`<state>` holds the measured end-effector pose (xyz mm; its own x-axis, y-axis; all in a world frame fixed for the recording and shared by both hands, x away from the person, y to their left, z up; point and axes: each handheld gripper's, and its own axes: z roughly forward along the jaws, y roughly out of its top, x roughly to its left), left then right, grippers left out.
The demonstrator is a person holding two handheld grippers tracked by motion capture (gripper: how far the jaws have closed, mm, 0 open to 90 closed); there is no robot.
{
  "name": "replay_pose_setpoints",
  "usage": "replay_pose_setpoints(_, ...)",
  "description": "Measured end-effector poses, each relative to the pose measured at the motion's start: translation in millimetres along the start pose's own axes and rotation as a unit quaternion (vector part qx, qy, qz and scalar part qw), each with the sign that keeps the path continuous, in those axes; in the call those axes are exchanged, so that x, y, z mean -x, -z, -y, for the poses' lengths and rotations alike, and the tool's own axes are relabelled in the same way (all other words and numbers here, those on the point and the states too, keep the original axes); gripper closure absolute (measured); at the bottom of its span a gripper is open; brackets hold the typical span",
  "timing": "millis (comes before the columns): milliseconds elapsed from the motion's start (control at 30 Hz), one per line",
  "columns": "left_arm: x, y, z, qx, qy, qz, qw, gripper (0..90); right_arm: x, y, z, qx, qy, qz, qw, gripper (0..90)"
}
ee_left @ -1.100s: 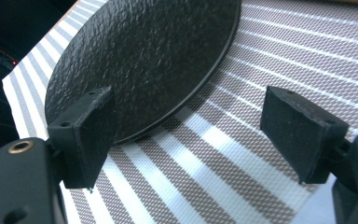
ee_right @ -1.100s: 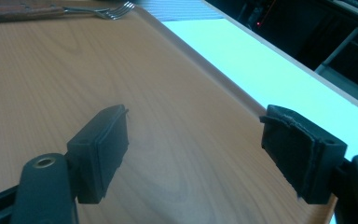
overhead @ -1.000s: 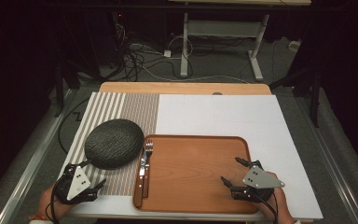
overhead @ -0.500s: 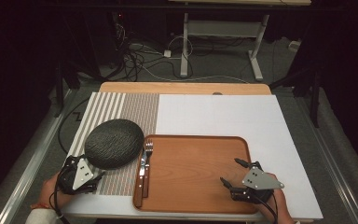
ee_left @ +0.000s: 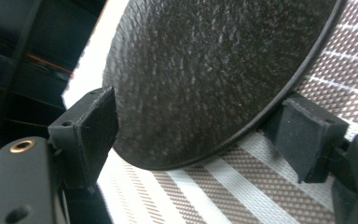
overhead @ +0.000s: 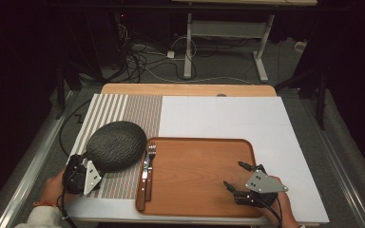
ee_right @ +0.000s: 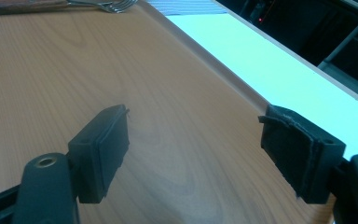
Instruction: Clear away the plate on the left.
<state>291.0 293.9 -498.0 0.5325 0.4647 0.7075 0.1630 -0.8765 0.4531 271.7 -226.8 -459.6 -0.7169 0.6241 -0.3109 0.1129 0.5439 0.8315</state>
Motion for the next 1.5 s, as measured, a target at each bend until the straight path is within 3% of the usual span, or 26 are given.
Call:
replay_pose_setpoints(33, 1.6, -0.2, -1.0, -0.005, -0.022, -0.014, 0.9997, 18.8, -0.3, 0.0, 0.0, 0.000, 0.001, -0.001, 1.0000, 23.9)
replay_pose_setpoints(133, 4.4, -2.1, -1.1, 0.000, -0.063, -0.035, 0.9974, 19.5, 0.0, -0.3, 0.4, -0.001, -0.002, -0.001, 1.0000, 23.9)
replay_pose_setpoints(233, 8.8, -4.2, -2.0, -0.003, -0.107, -0.061, 0.9925, 20.3, -0.6, -0.7, 0.4, -0.003, -0.001, -0.001, 1.0000, 23.9)
replay_pose_setpoints(333, 10.5, -5.8, -2.7, -0.007, -0.125, -0.067, 0.9899, 22.0, -0.5, -1.0, 0.6, -0.003, 0.001, -0.003, 1.0000, 24.5)
replay_pose_setpoints(400, 11.3, -6.8, -2.7, -0.009, -0.132, -0.052, 0.9899, 32.8, -0.7, -1.4, 1.0, -0.004, -0.001, -0.006, 1.0000, 24.7)
replay_pose_setpoints(467, 11.3, -8.1, -2.1, -0.009, -0.126, -0.042, 0.9911, 41.0, -1.2, -2.0, 1.1, -0.005, 0.000, -0.006, 1.0000, 24.6)
replay_pose_setpoints(567, 15.5, -12.3, -2.9, -0.035, -0.154, -0.045, 0.9863, 58.1, -2.3, -2.5, 0.6, -0.006, 0.003, -0.009, 0.9999, 24.9)
replay_pose_setpoints(600, 16.2, -14.0, -2.3, -0.038, -0.154, -0.046, 0.9862, 63.2, -2.6, -2.6, 0.4, -0.006, 0.004, -0.010, 0.9999, 25.0)
replay_pose_setpoints(667, 18.6, -17.8, -1.4, -0.051, -0.171, -0.057, 0.9824, 72.3, -2.7, -3.1, 0.2, -0.006, 0.005, -0.010, 0.9999, 25.0)
replay_pose_setpoints(800, 20.4, -20.8, -2.2, -0.048, -0.195, -0.076, 0.9767, 76.5, -3.2, -4.2, 0.0, -0.009, 0.007, -0.011, 0.9999, 25.4)
replay_pose_setpoints(933, 27.8, -25.8, -9.6, -0.045, -0.241, -0.099, 0.9645, 80.1, -4.0, -4.9, -0.6, -0.010, 0.009, -0.011, 0.9998, 25.6)
replay_pose_setpoints(1000, 30.2, -27.8, -15.4, -0.042, -0.253, -0.102, 0.9611, 82.1, -3.9, -4.5, -0.6, -0.009, 0.009, -0.010, 0.9999, 25.6)
replay_pose_setpoints(1033, 30.5, -29.5, -18.4, -0.042, -0.251, -0.100, 0.9619, 83.0, -3.8, -4.2, -0.5, -0.008, 0.008, -0.009, 0.9999, 25.6)
replay_pose_setpoints(1100, 32.0, -34.1, -22.0, -0.055, -0.264, -0.105, 0.9572, 83.1, -3.2, -3.8, -0.3, -0.007, 0.008, -0.008, 0.9999, 25.6)
replay_pose_setpoints(1133, 32.5, -35.8, -22.7, -0.055, -0.268, -0.106, 0.9561, 83.2, -3.0, -3.5, -0.2, -0.007, 0.009, -0.007, 0.9999, 25.6)
replay_pose_setpoints(1167, 32.6, -36.9, -23.6, -0.057, -0.268, -0.108, 0.9556, 83.2, -2.8, -3.1, -0.1, -0.007, 0.009, -0.007, 0.9999, 25.6)
replay_pose_setpoints(1333, 30.3, -36.6, -26.7, -0.057, -0.257, -0.104, 0.9591, 83.3, -1.6, -2.8, 0.6, -0.007, 0.006, -0.006, 0.9999, 25.6)
replay_pose_setpoints(1367, 30.7, -36.6, -27.3, -0.057, -0.260, -0.106, 0.9582, 83.4, -1.8, -2.7, 0.5, -0.007, 0.007, -0.005, 0.9999, 25.6)
replay_pose_setpoints(1433, 30.6, -34.9, -29.7, -0.056, -0.256, -0.104, 0.9594, 83.4, -1.9, -2.5, 0.3, -0.006, 0.006, -0.004, 1.0000, 25.6)
replay_pose_setpoints(1500, 31.0, -33.2, -32.4, -0.055, -0.260, -0.109, 0.9581, 83.4, -2.0, -2.8, 0.2, -0.006, 0.007, -0.004, 1.0000, 25.6)
